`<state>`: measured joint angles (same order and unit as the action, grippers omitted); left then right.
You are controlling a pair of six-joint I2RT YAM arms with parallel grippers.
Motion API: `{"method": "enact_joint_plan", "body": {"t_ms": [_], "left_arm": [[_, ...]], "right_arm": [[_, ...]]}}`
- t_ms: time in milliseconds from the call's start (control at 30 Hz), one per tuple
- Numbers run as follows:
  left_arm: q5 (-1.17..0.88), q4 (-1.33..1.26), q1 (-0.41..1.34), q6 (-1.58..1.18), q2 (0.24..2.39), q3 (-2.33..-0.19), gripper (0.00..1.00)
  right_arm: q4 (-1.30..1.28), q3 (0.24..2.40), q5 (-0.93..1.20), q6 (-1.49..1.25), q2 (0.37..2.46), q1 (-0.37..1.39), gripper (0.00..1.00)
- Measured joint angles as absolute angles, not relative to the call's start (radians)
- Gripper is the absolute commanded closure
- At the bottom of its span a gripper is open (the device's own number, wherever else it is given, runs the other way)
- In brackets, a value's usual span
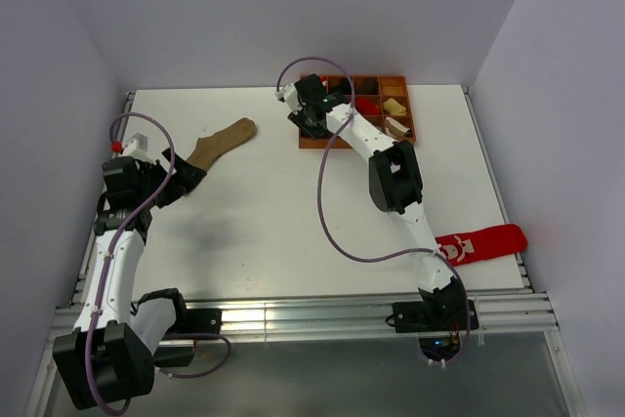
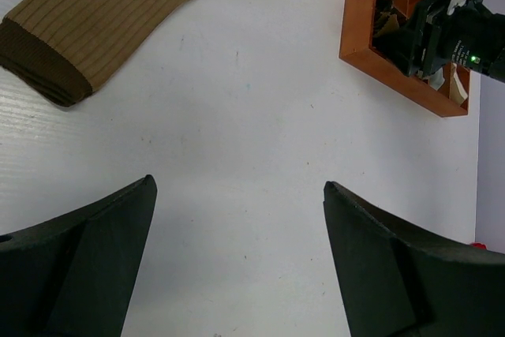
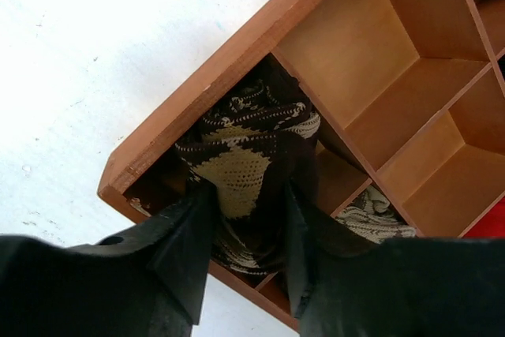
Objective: Roll the socks
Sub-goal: Place the sock in the storage box.
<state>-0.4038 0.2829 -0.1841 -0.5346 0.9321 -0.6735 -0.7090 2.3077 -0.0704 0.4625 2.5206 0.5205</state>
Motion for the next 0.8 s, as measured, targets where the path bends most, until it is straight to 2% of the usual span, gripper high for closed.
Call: {"method": "enact_joint_plan", "body": {"t_ms": [67,200,467,800], "left_arm": [[-0.404,0.283,-0.184,-0.535,0.932,-0.673,0.08],[-0.404,0.284,-0.184,-0.534,0.932,-0.673,0.08],[-0.404,0.295,-0.184,-0.534,0.932,-0.673,0.08],[-0.403,0.298,-0.184,-0.534,0.931,-0.673,0.08]], "right_arm": [[-0.688,2.285,-0.062,0.462,2.507,0.517,0.48],[-0.633,2.215,0.012,0.443,2.464,0.491,0.43],[-0.622,2.119,0.136,0.409,2.402,0.461,0.41],[-0.635,2.099,0.223,0.379,2.353,0.455,0.42]]}}
